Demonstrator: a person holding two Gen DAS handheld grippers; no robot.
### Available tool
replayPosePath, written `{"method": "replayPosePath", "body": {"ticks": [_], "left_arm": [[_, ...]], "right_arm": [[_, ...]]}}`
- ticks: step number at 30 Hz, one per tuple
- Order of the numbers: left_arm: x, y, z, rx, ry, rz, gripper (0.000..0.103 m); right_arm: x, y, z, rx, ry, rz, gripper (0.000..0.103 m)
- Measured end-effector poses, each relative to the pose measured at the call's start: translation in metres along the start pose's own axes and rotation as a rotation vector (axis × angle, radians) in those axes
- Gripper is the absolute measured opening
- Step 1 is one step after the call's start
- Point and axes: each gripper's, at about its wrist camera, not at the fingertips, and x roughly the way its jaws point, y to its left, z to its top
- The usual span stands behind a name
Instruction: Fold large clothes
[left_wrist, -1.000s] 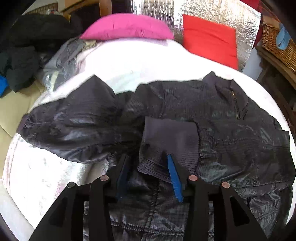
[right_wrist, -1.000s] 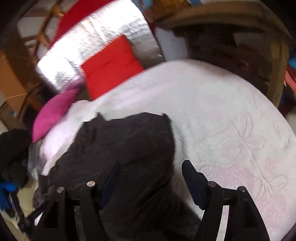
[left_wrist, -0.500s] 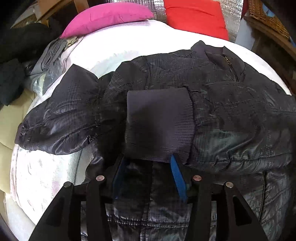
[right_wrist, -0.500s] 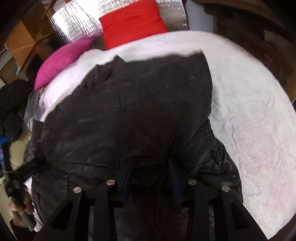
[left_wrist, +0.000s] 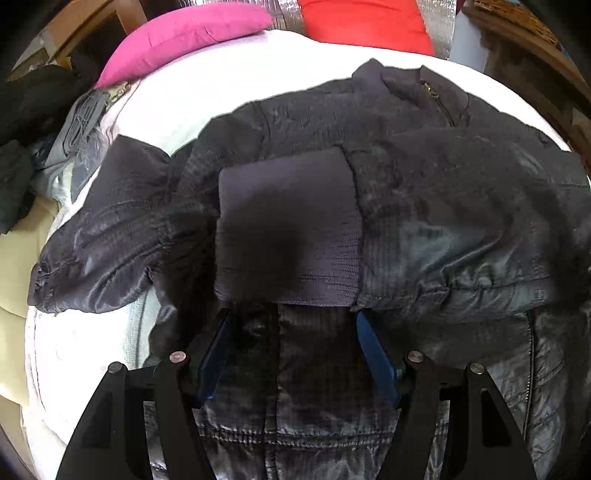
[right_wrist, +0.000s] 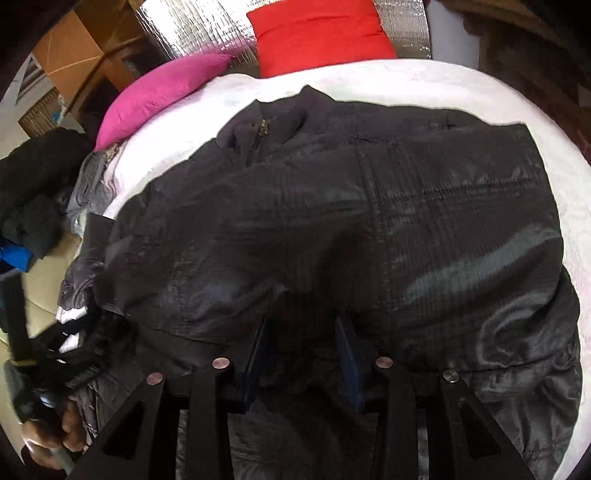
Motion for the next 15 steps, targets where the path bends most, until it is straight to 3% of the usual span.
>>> {"method": "replayPosePath", "body": {"ticks": [3,6,10,13,15], "left_arm": [[-0.011,0.007,0.001,-0.026,-0.032,-0.027,0.069],[-0.029,0.015,0.001,-0.046,-0.106,-0.045,0.069],[-0.050,0.029,0.000,-0.079,-0.193,-0.058,0.069],[-0.059,0.051,-0.002,-0.153,-0.227,-0.093,0.069],[-0.065,0.074,-0.004,-0.222,-0.245,-0.111,0.069]], "right_arm": [[-0.014,0.000,0.000,0.034,-0.055,0.074,0.041],[-0.022,0.012,0.001,-0.003,-0.115,0.086,0.041],[0.006,0.018,-0.002,-0.014,-0.008,0.047,0.041],[0.007,0.021,-0.001,-0.027,-0.006,0.028,0.041],[0.002,0.020,0.000,0.003,-0.016,0.063,0.041]]}}
